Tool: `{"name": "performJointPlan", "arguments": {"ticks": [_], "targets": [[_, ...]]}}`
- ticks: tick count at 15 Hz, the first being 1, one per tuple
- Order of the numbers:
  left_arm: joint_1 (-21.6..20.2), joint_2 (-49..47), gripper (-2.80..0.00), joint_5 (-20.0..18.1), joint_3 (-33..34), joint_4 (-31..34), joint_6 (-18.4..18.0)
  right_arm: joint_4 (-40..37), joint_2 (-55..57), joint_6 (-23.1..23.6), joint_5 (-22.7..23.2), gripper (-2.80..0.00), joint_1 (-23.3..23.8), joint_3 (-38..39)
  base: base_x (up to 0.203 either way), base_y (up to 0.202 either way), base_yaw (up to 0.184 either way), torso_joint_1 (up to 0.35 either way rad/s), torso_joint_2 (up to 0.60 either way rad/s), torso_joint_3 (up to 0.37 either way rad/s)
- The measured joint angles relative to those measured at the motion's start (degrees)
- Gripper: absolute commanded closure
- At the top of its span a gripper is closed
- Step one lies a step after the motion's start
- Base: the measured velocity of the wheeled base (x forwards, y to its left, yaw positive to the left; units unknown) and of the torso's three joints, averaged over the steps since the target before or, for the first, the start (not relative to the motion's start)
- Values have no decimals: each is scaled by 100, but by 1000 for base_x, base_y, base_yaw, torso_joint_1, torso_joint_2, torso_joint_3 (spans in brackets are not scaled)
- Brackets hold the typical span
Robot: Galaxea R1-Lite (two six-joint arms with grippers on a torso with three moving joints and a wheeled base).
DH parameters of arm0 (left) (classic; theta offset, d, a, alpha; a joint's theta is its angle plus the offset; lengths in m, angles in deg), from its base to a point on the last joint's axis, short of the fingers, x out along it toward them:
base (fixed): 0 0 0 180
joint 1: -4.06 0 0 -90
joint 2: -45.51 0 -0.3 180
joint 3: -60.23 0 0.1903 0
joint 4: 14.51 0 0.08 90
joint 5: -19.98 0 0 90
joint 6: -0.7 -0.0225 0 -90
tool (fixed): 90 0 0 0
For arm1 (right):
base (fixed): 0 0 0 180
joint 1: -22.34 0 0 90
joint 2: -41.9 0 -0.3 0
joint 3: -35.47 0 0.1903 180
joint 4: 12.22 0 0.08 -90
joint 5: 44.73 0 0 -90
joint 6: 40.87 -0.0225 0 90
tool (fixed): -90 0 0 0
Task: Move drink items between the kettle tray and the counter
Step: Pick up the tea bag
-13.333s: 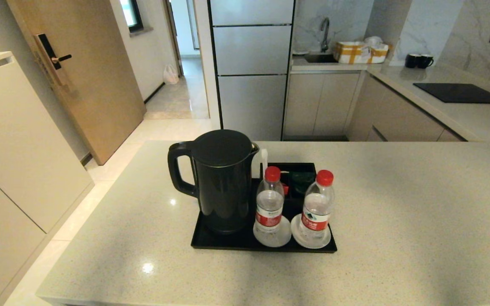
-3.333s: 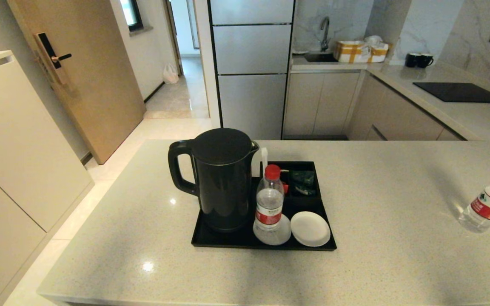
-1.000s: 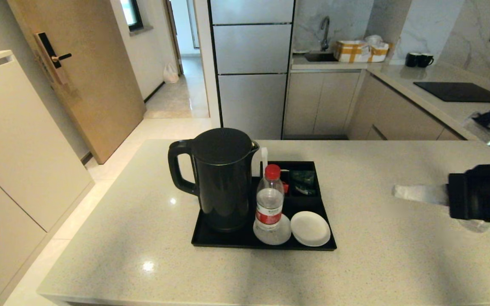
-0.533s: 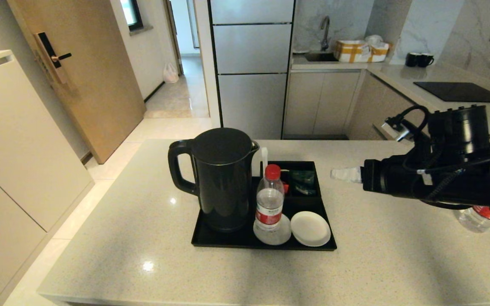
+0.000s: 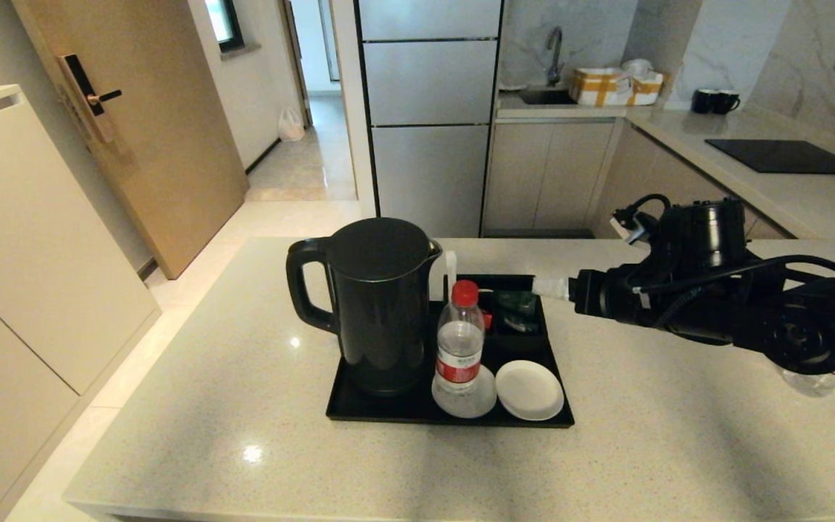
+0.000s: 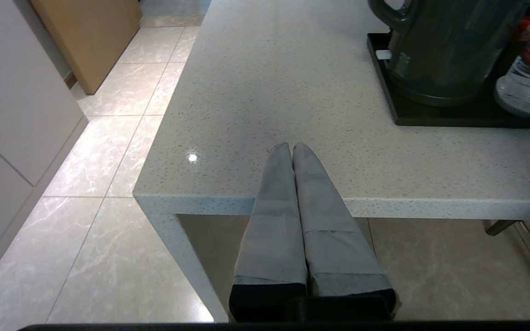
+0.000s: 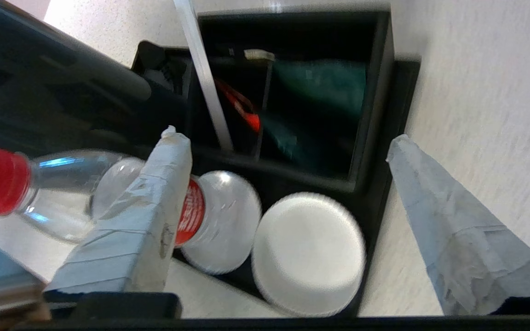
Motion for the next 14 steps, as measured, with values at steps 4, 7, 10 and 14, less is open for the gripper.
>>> {"name": "performJointPlan", "arguments": {"ticks": [4,7,10,14], "targets": [[0,0,0,0,0,-1,-3,-426,94,995,-21,-280,-10,-352,0,0,0,0,0,0],[1,0,0,2,0,-3,0,-683,86,1668,-20,-280,-7,-355,0,0,0,0,0,0],[1,0,0,2,0,-2,0,-1037,111,2424,10,-280,-2,-401,0,0,0,0,0,0],[0,0,0,2,0,-2,0,-1424,176,3012,-17,-280,-63,-665,0,0,0,0,0,0]]}}
